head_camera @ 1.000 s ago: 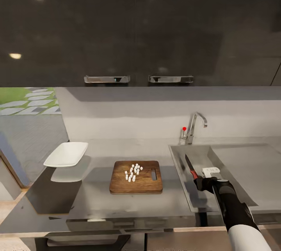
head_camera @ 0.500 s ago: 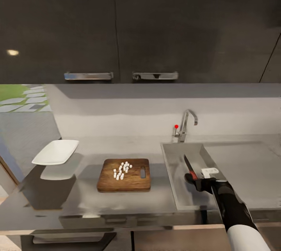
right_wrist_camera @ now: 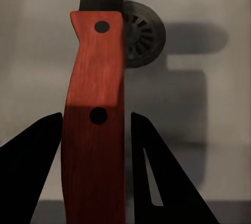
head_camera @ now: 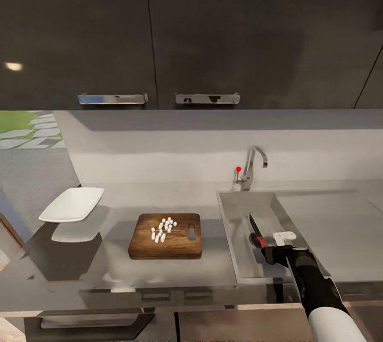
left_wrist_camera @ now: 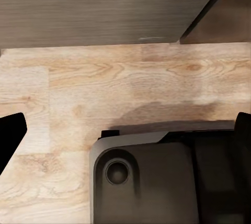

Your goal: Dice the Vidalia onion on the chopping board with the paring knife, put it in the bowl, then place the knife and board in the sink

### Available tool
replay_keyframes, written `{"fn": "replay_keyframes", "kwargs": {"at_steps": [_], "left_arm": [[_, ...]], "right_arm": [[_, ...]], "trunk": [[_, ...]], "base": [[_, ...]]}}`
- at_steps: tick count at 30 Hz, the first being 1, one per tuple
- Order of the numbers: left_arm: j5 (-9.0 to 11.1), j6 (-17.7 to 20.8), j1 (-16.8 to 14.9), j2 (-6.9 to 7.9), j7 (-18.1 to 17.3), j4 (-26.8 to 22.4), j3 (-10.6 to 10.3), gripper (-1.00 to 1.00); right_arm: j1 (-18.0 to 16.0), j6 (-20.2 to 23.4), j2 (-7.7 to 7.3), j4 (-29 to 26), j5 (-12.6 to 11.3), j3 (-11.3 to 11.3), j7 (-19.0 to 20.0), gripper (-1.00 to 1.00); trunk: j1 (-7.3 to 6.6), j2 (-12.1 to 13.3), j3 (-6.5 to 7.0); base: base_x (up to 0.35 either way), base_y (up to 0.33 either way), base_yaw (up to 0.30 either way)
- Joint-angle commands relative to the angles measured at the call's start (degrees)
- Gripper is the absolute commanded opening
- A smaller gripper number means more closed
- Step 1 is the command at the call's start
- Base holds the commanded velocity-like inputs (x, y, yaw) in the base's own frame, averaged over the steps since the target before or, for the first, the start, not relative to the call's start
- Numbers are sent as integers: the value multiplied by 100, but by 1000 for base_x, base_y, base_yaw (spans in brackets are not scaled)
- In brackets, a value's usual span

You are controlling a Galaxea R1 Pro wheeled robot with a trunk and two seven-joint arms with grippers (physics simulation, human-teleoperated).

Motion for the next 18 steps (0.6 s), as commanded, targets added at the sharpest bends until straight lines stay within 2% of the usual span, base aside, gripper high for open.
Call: {"fn": "replay_keyframes", "kwargs": {"at_steps": [1,14,18], "left_arm": [[60,-6,0,5,-27,-8,-25,100],[61,-6,0,4,-27,-8,-25,100],[60,-6,0,5,-27,-8,-25,100]], "right_arm": [[-5,15,6,-6,60,-14,51,-100],[-4,15,12,0,60,-5,50,-100],[-5,15,9,0,60,-9,51,-100]], "trunk": [[3,-12,-21],[3,-12,-140],[3,-12,-177]], "base": [[0,0,0],[1,0,0],[154,0,0]]}}
